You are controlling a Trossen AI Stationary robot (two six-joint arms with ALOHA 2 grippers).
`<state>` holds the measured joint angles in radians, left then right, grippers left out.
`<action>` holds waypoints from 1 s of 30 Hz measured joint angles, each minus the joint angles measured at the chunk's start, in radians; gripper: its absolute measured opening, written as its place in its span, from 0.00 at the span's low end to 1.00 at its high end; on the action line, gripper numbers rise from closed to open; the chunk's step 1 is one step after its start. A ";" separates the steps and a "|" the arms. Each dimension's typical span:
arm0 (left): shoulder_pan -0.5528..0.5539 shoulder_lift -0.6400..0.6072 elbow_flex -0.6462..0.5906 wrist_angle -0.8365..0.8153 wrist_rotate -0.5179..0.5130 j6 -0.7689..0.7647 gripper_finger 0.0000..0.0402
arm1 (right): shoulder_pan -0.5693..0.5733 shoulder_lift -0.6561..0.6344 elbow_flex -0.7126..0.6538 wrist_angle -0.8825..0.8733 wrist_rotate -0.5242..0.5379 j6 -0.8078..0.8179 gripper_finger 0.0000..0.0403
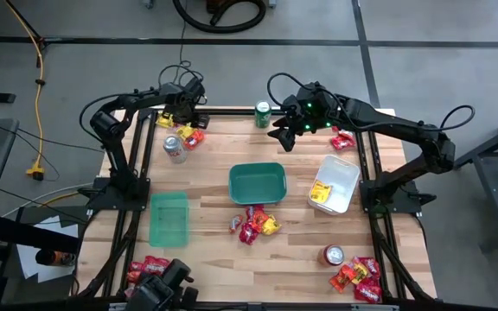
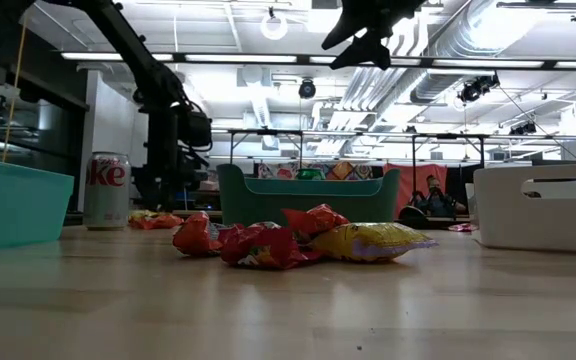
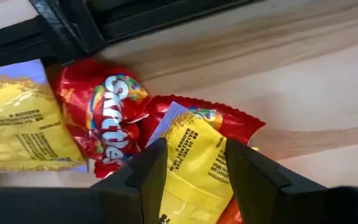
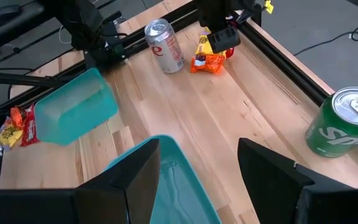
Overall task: Sort candy
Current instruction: Put the yellow candy into the white bin
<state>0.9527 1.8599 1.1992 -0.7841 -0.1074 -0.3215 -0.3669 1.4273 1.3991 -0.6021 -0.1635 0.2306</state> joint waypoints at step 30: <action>-0.051 -0.153 -0.002 -0.078 0.010 0.196 0.36 | 0.000 0.000 -0.001 0.075 0.001 -0.014 0.52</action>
<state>0.9021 1.7069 1.1976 -0.8621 -0.0978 -0.1257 -0.3671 1.4269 1.3983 -0.5271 -0.1627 0.2161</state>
